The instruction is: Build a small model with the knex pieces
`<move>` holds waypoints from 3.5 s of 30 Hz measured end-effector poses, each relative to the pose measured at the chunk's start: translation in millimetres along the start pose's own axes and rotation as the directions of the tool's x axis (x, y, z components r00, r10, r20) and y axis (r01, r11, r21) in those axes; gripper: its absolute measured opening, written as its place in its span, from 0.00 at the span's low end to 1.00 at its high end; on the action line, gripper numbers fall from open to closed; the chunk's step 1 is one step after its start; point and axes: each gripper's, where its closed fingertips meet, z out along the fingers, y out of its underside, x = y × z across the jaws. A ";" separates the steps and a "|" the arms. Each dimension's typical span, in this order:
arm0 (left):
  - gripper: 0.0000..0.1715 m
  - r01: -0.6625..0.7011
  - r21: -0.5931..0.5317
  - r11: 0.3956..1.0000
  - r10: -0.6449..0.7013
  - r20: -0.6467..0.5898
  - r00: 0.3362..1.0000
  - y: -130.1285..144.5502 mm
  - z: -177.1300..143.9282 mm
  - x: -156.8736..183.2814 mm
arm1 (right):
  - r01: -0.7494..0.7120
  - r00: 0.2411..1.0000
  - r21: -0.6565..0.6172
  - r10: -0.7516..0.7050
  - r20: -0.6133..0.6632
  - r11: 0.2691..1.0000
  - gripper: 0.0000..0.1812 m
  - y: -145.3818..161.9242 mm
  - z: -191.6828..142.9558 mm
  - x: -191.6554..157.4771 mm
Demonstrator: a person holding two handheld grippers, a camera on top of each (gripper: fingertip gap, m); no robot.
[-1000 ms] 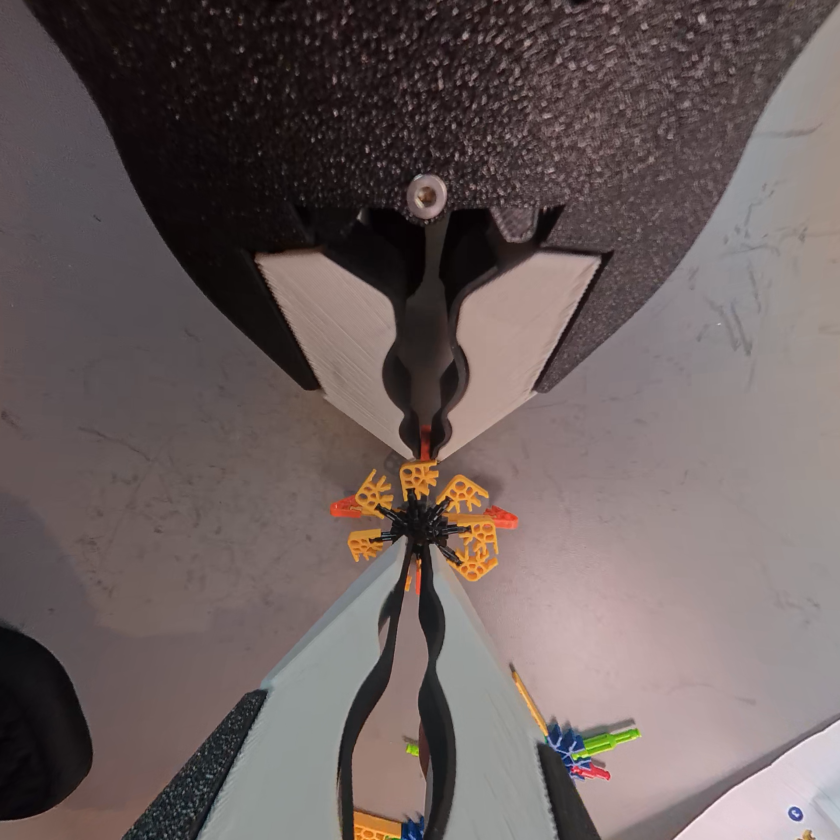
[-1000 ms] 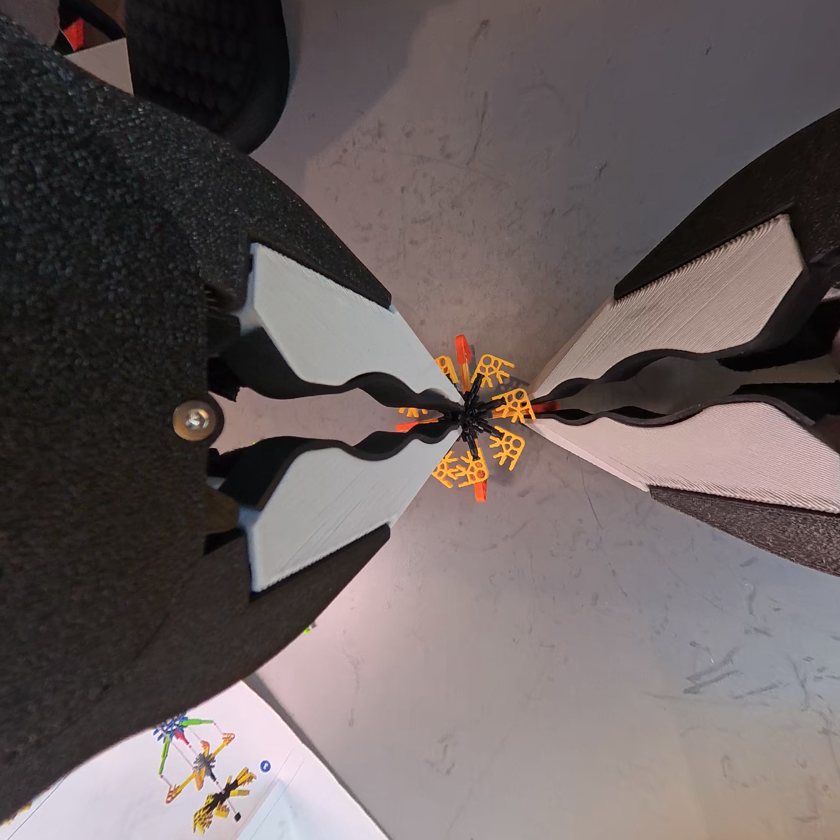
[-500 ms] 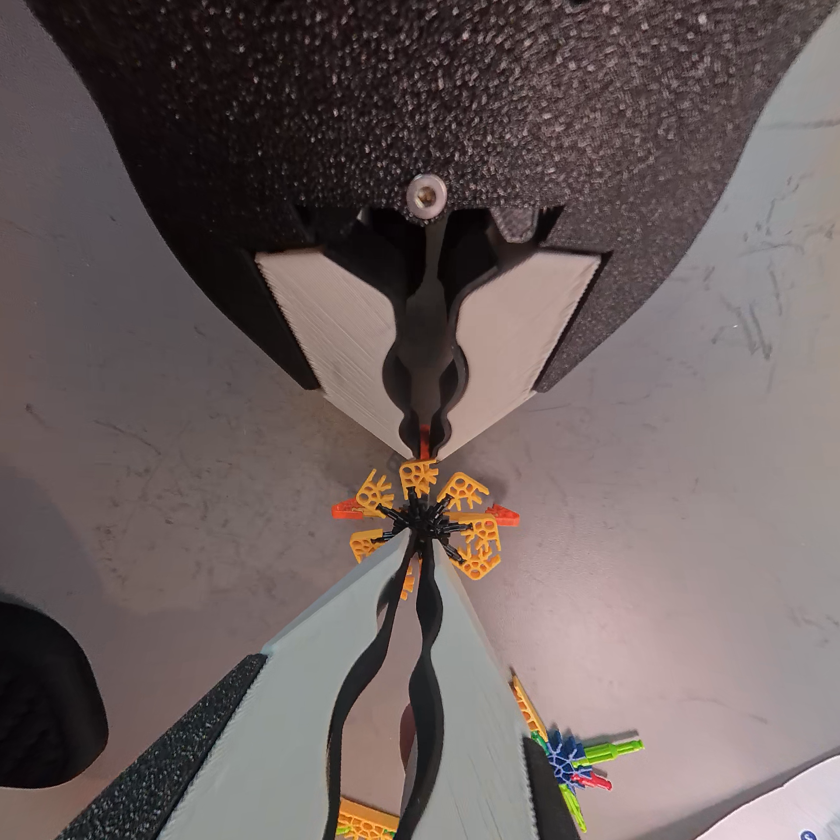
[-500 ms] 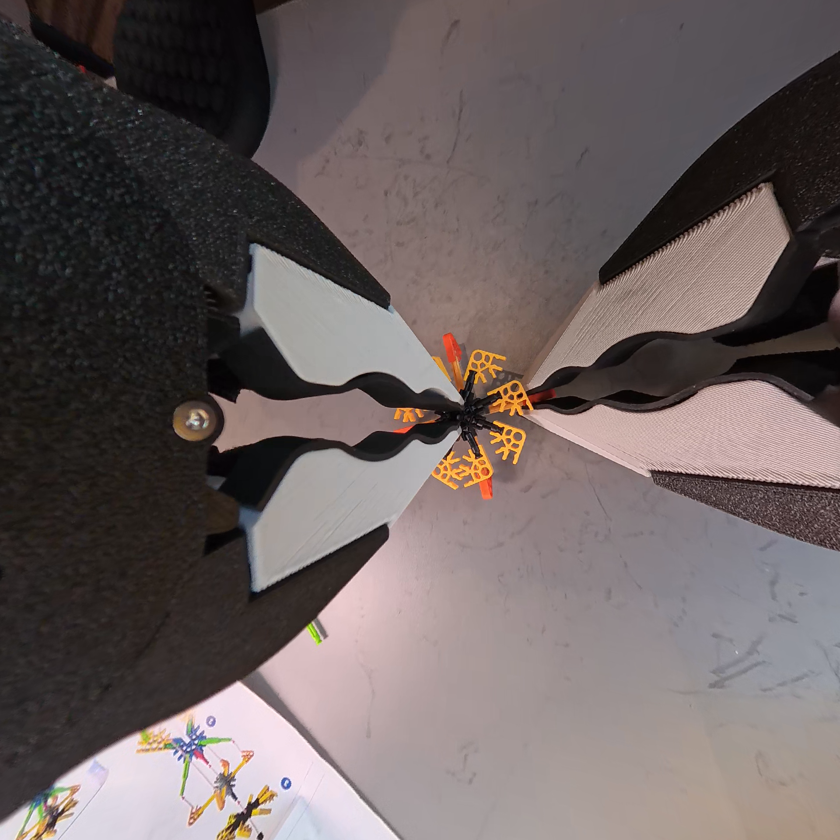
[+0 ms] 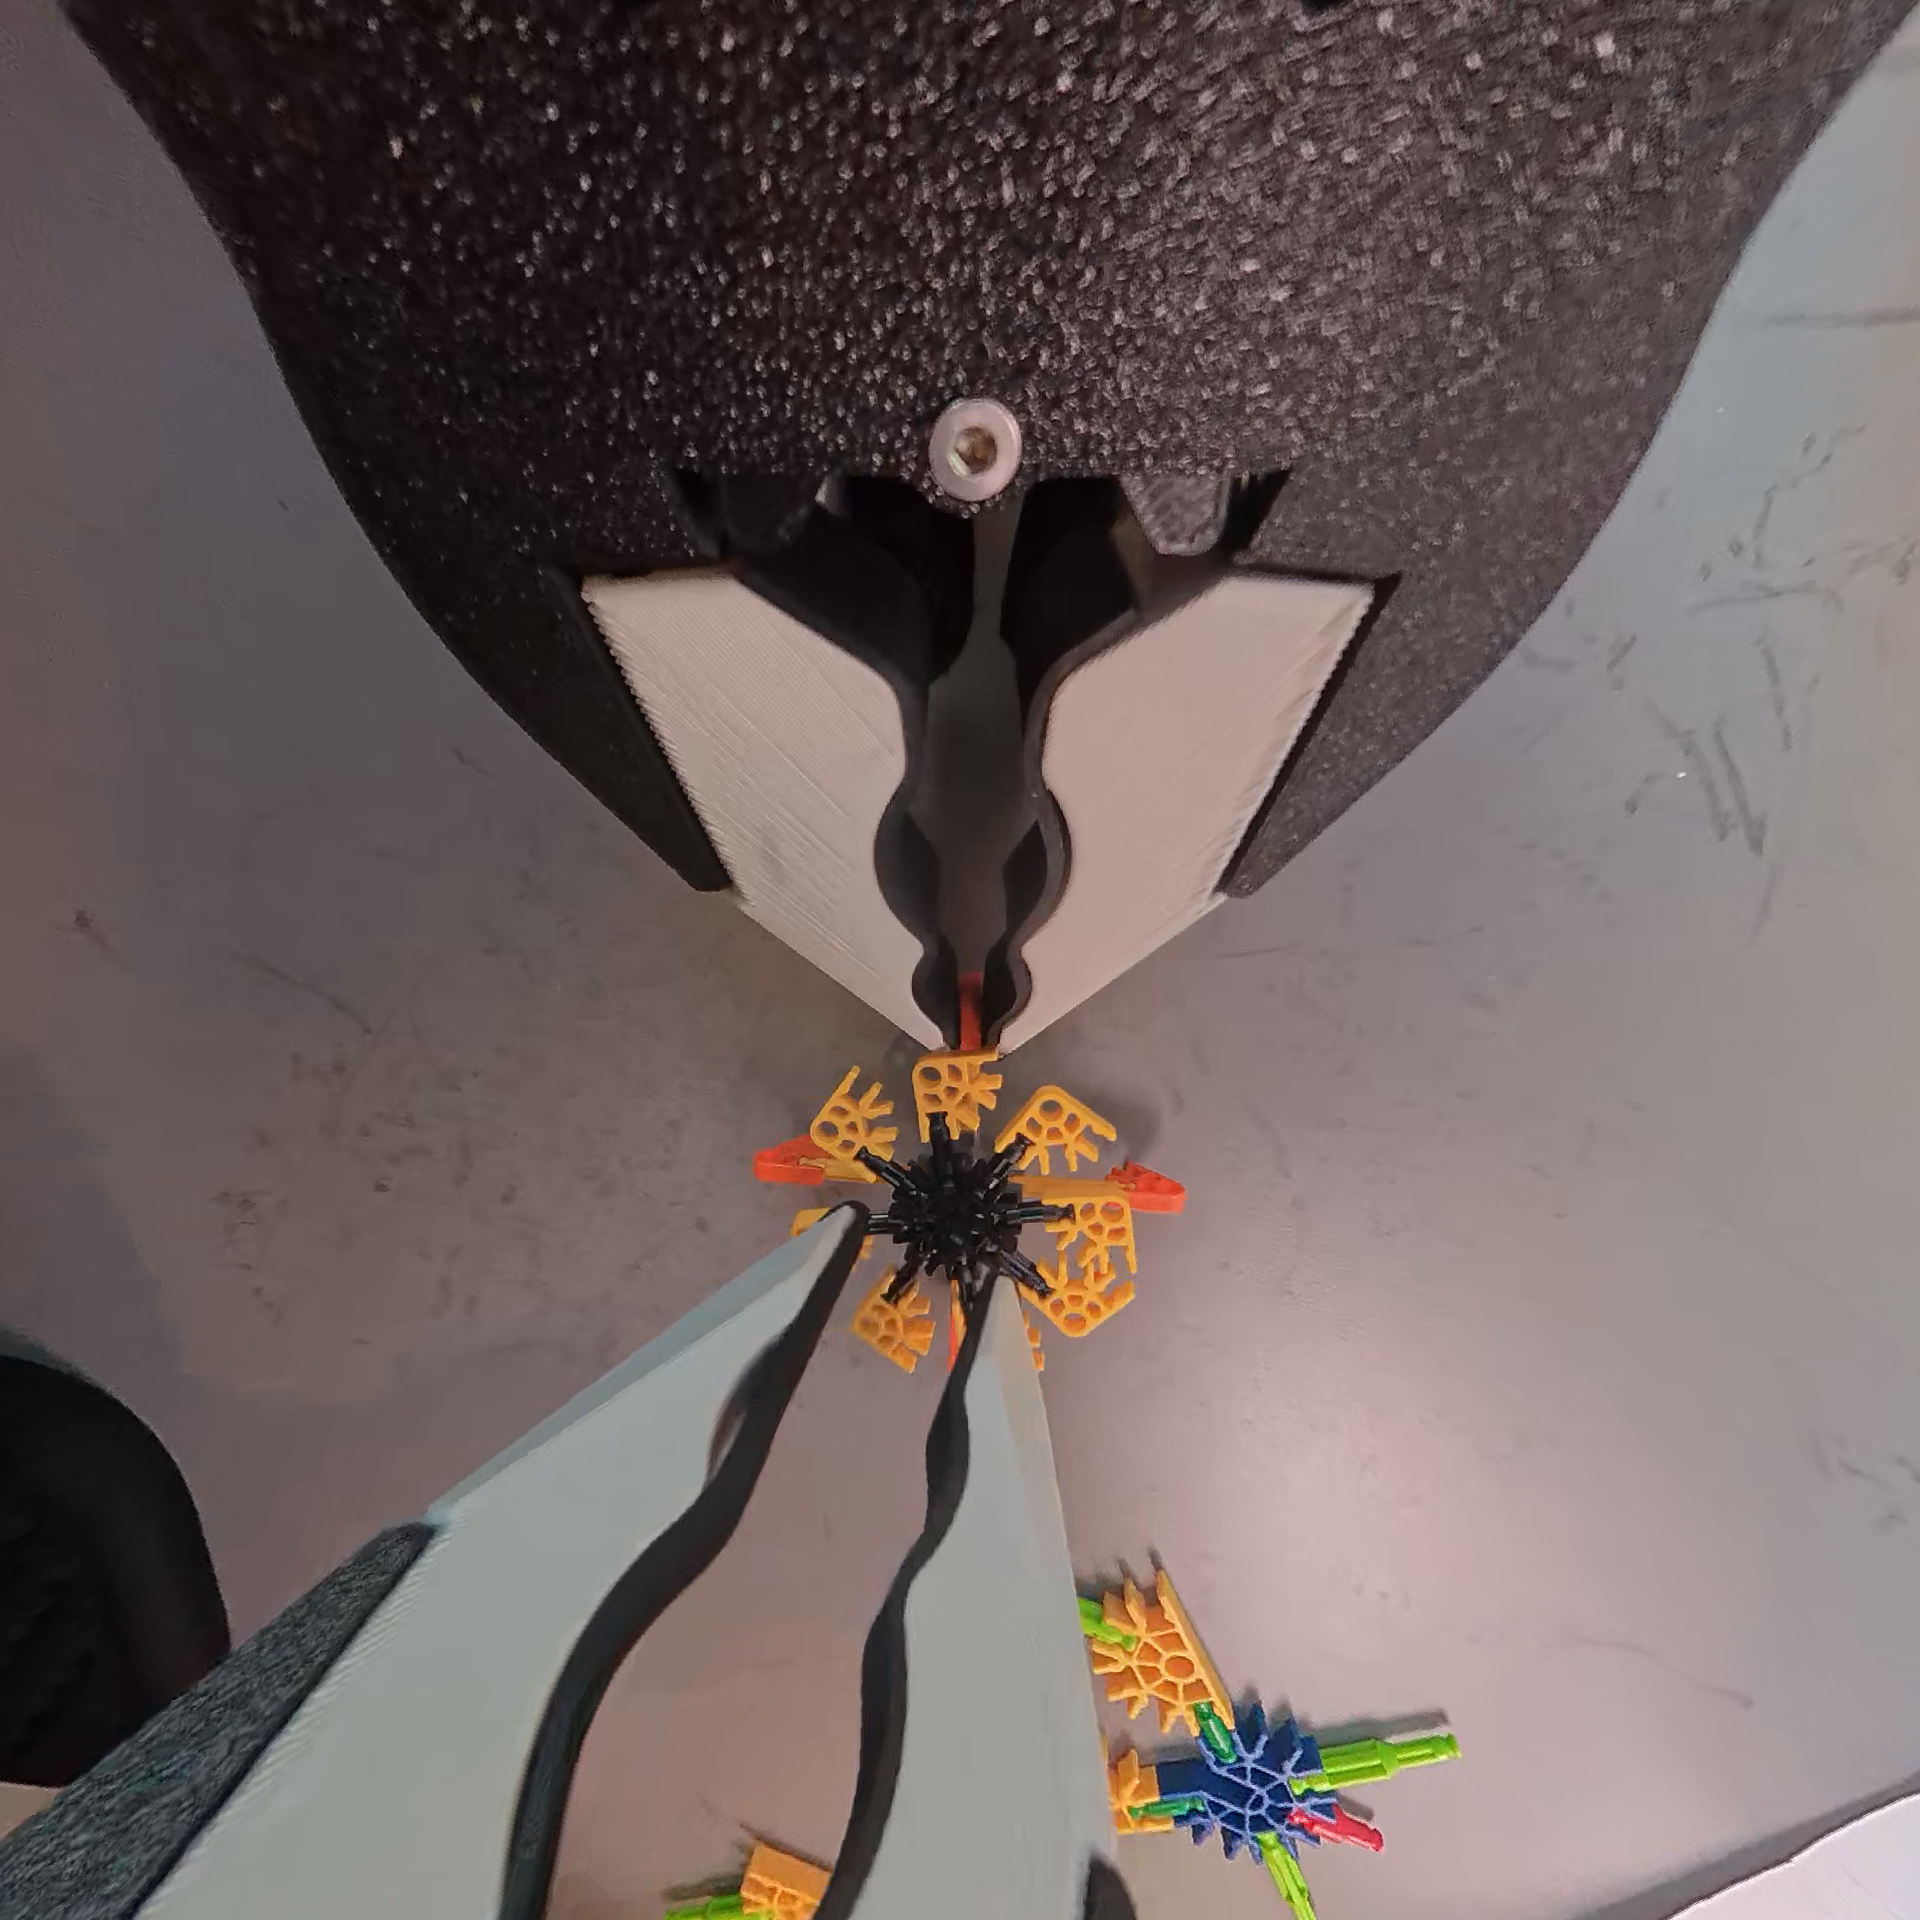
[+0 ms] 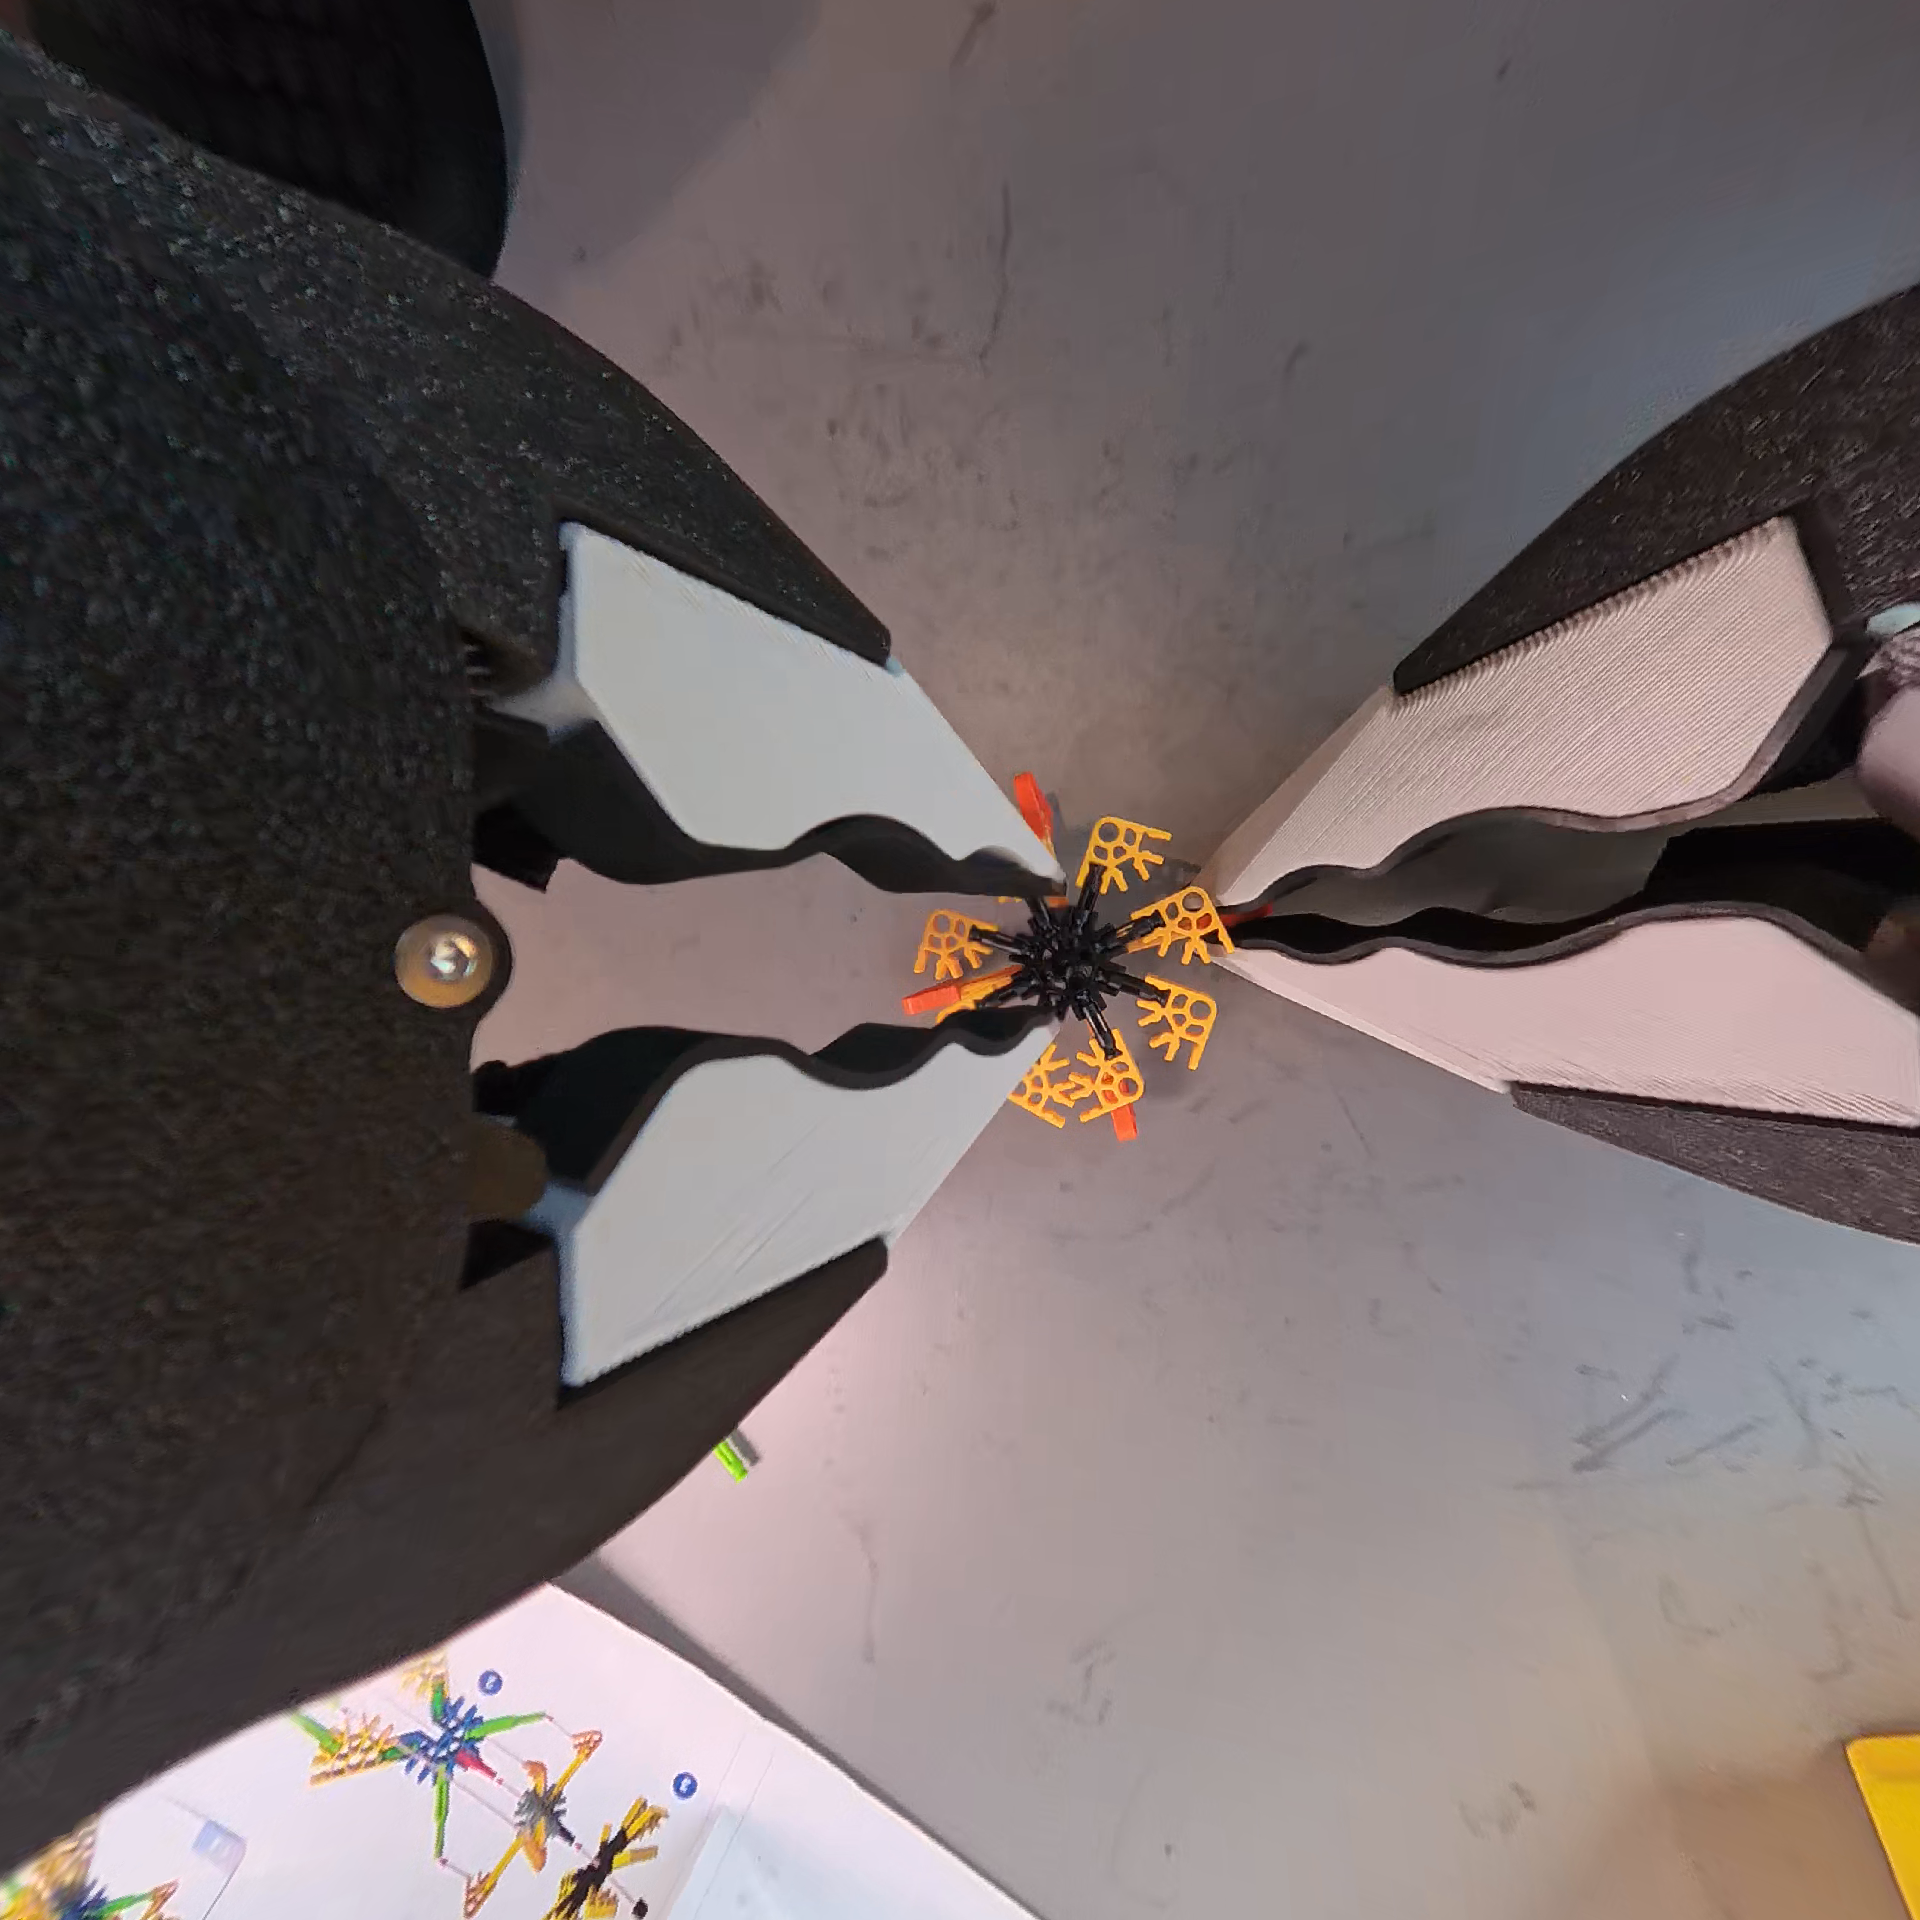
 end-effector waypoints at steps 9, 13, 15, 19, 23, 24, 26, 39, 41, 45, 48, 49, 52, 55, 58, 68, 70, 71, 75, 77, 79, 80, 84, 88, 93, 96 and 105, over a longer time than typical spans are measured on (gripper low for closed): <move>0.02 -0.014 -0.009 1.000 0.014 0.002 1.000 0.8 0.3 2.2 | -0.025 1.000 0.031 0.024 0.010 0.999 0.00 -4.1 -3.9 2.9; 0.02 -0.012 -0.009 1.000 0.012 -0.002 1.000 0.9 -0.1 2.0 | -0.058 0.998 0.022 0.057 0.038 0.998 0.00 -3.3 -0.7 1.3; 0.02 -0.009 -0.008 1.000 0.009 -0.006 1.000 0.8 -0.1 2.2 | -0.077 0.996 0.012 0.076 0.047 0.997 0.00 -2.8 -0.7 1.1; 0.02 -0.008 -0.007 1.000 0.008 -0.006 1.000 0.7 0.0 2.1 | -0.104 0.993 -0.005 0.104 0.060 0.995 0.00 -2.7 0.0 1.5; 0.02 -0.013 -0.008 1.000 0.013 -0.002 1.000 1.0 0.2 1.9 | -0.103 0.992 -0.022 0.104 0.064 0.994 0.00 -2.3 1.5 1.1; 0.02 -0.014 -0.008 1.000 0.014 -0.001 1.000 1.1 0.2 1.9 | -0.109 0.992 -0.021 0.111 0.068 0.994 0.00 -2.4 1.5 1.1; 0.02 -0.007 -0.007 1.000 0.007 -0.007 1.000 1.0 0.1 1.8 | -0.116 0.991 -0.010 0.116 0.071 0.993 0.00 -2.5 1.5 1.3; 0.02 -0.006 -0.012 1.000 0.005 -0.019 1.000 4.1 -1.1 0.6 | -0.300 0.947 0.421 0.320 0.023 0.856 0.18 16.2 -9.6 -8.4; 0.04 -0.002 -0.016 1.000 0.001 -0.044 0.999 5.3 -2.2 3.5 | -0.411 0.902 0.493 0.421 0.098 0.767 0.15 20.3 -12.9 -8.2; 0.12 0.099 0.011 0.995 -0.096 -0.152 0.984 2.4 -13.5 3.6 | -0.628 0.769 0.512 0.566 0.297 0.586 0.11 24.8 -13.4 -9.2; 0.12 0.212 0.078 0.974 -0.188 -0.242 0.952 -7.8 -26.3 -1.8 | -0.711 0.698 0.476 0.606 0.382 0.518 0.11 26.7 -6.1 -11.0; 0.13 0.246 0.090 0.965 -0.215 -0.265 0.940 -9.9 -28.1 -3.2 | -0.728 0.681 0.471 0.605 0.412 0.498 0.11 24.9 -4.8 -11.6; 0.13 0.300 0.104 0.948 -0.255 -0.312 0.915 -12.7 -24.7 -1.5 | -0.764 0.644 0.465 0.580 0.499 0.448 0.14 15.4 -4.6 -12.6; 0.14 0.305 0.087 0.948 -0.265 -0.313 0.912 -11.2 -19.6 1.4 | -0.790 0.611 0.460 0.586 0.532 0.406 0.11 13.2 -3.2 -6.3; 0.13 0.306 0.095 0.947 -0.267 -0.296 0.917 -11.8 -19.3 -1.0 | -0.816 0.573 0.449 0.603 0.555 0.363 0.06 14.6 -1.5 0.5; 0.11 0.344 0.157 0.926 -0.298 -0.258 0.919 -19.2 -24.3 -13.9 | -0.788 0.603 0.554 0.520 0.605 0.268 0.01 -8.6 -15.0 10.5; 0.11 0.370 0.217 0.904 -0.303 -0.288 0.909 -29.5 -33.7 -16.7 | -0.720 0.674 0.644 0.480 0.561 0.258 0.01 -12.8 -31.3 13.3; 0.11 0.382 0.254 0.888 -0.298 -0.314 0.901 -36.4 -40.1 -16.6 | -0.677 0.715 0.688 0.457 0.530 0.262 0.01 -14.3 -39.5 13.2; 0.13 0.372 0.388 0.843 -0.186 -0.439 0.879 -64.1 -64.8 3.3 | -0.537 0.812 0.812 0.400 0.425 0.229 0.01 -21.2 -66.7 10.7; 0.13 0.350 0.433 0.831 -0.136 -0.452 0.882 -72.7 -69.9 13.0 | -0.510 0.830 0.837 0.367 0.419 0.197 0.01 -27.2 -75.5 5.3; 0.11 0.320 0.459 0.829 -0.095 -0.447 0.889 -76.1 -71.6 20.3 | -0.487 0.845 0.854 0.346 0.408 0.182 0.01 -33.3 -80.0 0.3; 0.10 0.310 0.471 0.826 -0.085 -0.440 0.894 -77.4 -72.2 21.4 | -0.474 0.853 0.862 0.337 0.399 0.180 0.01 -36.0 -81.3 -2.0; 0.05 0.307 0.479 0.822 -0.088 -0.426 0.901 -77.8 -71.6 20.6 | -0.456 0.857 0.877 0.340 0.387 0.153 0.01 -39.7 -85.3 -2.6; 0.02 0.325 0.425 0.845 -0.107 -0.461 0.881 -71.9 -67.6 22.5 | -0.476 0.851 0.858 0.346 0.395 0.192 0.01 -35.1 -76.7 -3.1; 0.02 0.337 0.350 0.874 -0.123 -0.513 0.850 -62.3 -63.0 27.5 | -0.495 0.858 0.830 0.298 0.419 0.256 0.02 -28.7 -71.2 -11.5; 0.02 0.372 0.325 0.870 -0.146 -0.549 0.823 -61.7 -62.0 30.2 | -0.513 0.851 0.817 0.278 0.445 0.264 0.01 -27.1 -70.4 -14.4; 0.10 0.228 0.496 0.838 -0.048 -0.349 0.936 -74.6 -77.9 10.2 | -0.759 0.607 0.648 0.287 0.741 -0.067 0.01 -23.3 -85.5 8.7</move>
